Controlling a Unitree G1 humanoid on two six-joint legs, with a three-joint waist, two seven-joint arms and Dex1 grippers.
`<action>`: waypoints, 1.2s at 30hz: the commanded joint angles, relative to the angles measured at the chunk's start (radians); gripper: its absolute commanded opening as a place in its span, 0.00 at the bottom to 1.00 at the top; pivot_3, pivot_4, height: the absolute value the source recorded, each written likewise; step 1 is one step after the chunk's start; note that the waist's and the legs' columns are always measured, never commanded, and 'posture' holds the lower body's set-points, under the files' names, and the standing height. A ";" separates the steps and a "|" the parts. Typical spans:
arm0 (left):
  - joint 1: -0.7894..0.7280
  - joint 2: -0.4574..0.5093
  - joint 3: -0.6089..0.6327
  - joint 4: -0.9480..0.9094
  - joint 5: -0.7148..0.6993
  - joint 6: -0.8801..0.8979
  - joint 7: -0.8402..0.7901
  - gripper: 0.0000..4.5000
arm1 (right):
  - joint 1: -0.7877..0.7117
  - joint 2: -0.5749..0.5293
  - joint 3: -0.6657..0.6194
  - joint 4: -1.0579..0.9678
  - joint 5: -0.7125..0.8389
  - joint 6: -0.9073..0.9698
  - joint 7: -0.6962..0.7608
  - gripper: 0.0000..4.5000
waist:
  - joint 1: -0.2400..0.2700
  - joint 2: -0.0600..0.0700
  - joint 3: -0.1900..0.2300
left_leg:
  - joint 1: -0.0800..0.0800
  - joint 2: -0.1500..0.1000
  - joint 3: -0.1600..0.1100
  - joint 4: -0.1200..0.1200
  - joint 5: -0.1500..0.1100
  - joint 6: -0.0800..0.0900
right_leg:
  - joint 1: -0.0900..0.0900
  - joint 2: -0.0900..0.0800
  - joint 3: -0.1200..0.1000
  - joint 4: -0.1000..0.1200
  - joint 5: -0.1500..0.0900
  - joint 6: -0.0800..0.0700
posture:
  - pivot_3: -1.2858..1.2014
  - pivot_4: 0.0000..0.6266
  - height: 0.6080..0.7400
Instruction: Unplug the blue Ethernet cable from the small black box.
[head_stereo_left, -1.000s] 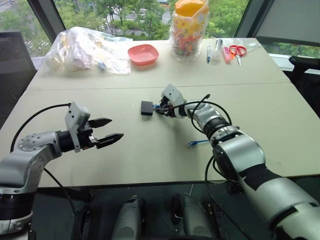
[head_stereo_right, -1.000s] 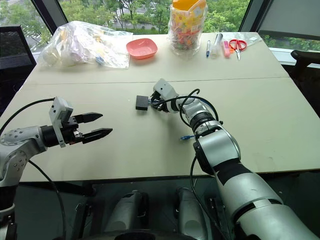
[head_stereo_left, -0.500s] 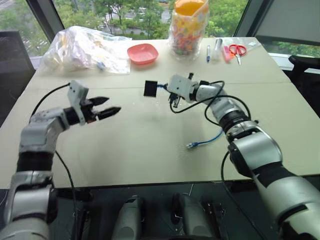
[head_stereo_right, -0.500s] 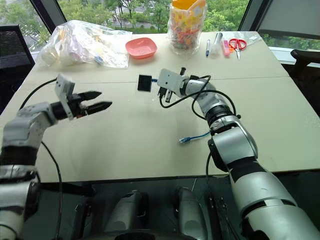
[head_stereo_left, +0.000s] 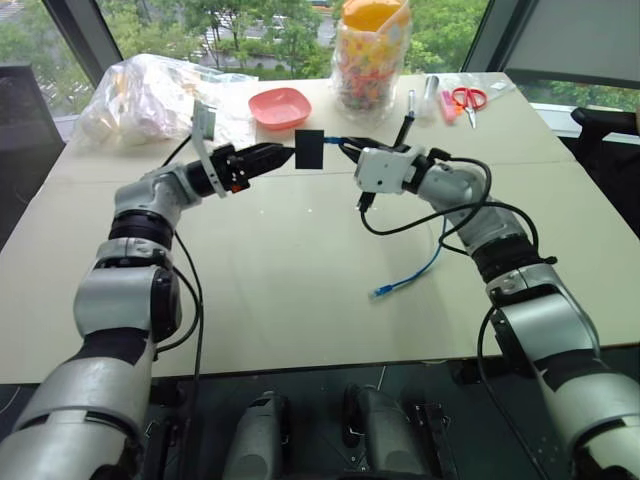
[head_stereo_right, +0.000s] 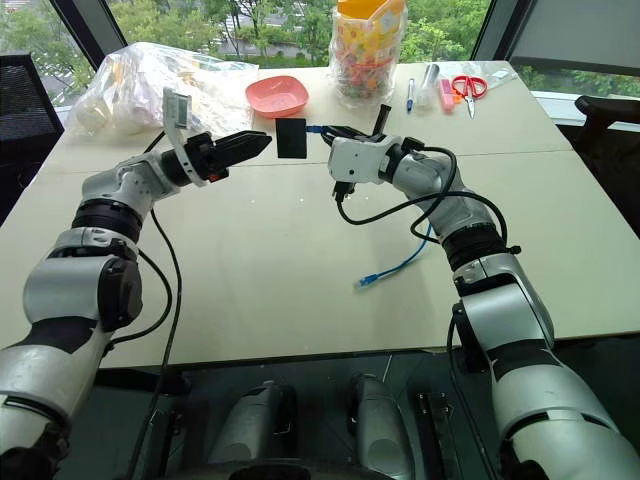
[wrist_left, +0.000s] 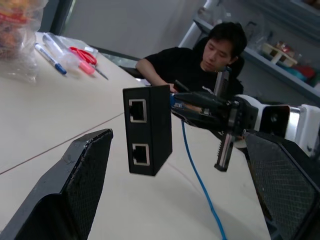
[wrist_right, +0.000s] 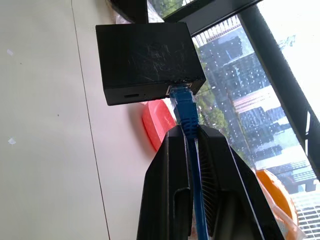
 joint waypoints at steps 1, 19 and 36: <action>-0.051 -0.014 0.024 0.033 0.026 -0.043 0.007 0.97 | 0.012 -0.016 -0.028 -0.115 0.019 0.027 -0.001 0.01 | 0.000 0.000 0.000 | 0.000 0.000 0.000 0.000 0.000 0.000 | 0.000 0.000 0.000 0.000 0.000 0.000 | 0.52 0.24 1.00; -0.063 -0.022 0.095 0.055 0.042 -0.011 -0.026 0.11 | 0.117 -0.028 -0.046 -0.340 0.078 0.202 0.076 0.46 | 0.002 -0.001 0.001 | 0.000 0.000 -0.001 0.000 0.000 0.000 | 0.000 0.000 0.000 0.000 0.000 0.000 | 0.52 0.24 1.00; 0.065 -0.148 0.224 -0.210 -0.189 0.428 -0.092 0.11 | 0.489 0.425 -0.472 -1.056 1.380 1.296 -0.201 0.69 | 0.007 -0.002 0.000 | 0.000 0.004 -0.004 0.002 -0.001 0.001 | 0.001 -0.001 0.000 -0.001 0.003 -0.005 | 0.52 0.24 1.00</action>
